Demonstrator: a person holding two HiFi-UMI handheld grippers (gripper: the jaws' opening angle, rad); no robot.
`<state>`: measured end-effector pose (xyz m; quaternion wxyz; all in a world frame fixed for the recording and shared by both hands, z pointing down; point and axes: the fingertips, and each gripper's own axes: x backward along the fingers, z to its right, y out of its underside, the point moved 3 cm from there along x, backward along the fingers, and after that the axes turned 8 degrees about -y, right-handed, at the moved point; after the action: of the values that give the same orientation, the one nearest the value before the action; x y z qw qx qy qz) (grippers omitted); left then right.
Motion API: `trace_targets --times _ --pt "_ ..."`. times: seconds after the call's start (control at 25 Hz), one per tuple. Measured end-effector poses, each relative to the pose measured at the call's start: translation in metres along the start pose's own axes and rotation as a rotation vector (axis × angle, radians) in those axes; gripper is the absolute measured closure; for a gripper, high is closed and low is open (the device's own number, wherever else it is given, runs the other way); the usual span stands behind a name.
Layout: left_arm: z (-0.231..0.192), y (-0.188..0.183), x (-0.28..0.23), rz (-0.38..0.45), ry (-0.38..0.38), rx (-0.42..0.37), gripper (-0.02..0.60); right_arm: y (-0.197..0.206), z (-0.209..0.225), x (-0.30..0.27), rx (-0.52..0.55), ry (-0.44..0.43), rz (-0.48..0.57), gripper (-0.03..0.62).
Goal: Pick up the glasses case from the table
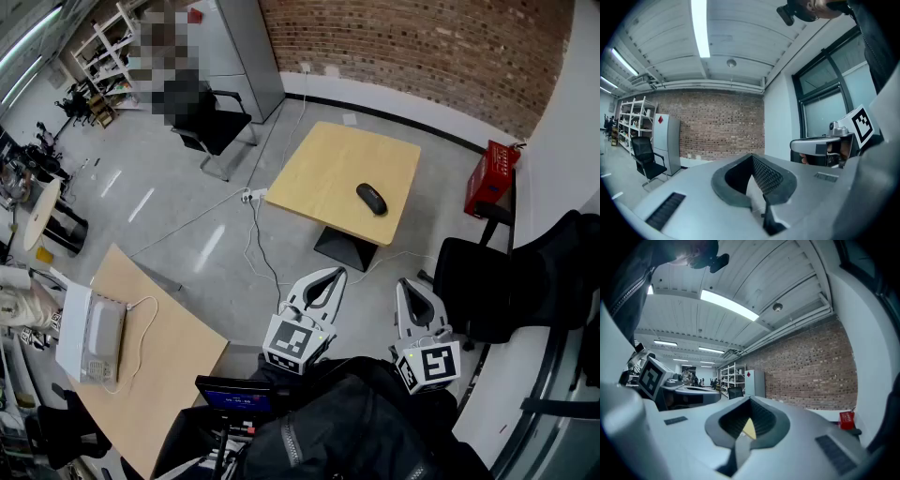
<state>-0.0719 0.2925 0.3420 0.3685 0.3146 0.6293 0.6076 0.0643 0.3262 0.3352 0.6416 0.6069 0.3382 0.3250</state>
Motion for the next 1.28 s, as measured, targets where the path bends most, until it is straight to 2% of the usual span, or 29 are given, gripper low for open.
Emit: trace_targets --times 0.6,0.92,1.28 --pt "0.019 0.014 -0.003 -0.049 -0.005 0.011 0.581 0.015 0.009 0.016 -0.055 -0.006 -0.018 0.589" --pt "0.043 0.023 -0.008 -0.059 -0.027 0.020 0.581 0.028 0.022 0.033 -0.069 -0.035 -0.043 0.589" --pt "0.048 0.033 -0.020 -0.104 -0.018 0.004 0.581 0.040 0.032 0.022 -0.098 -0.052 -0.063 0.589"
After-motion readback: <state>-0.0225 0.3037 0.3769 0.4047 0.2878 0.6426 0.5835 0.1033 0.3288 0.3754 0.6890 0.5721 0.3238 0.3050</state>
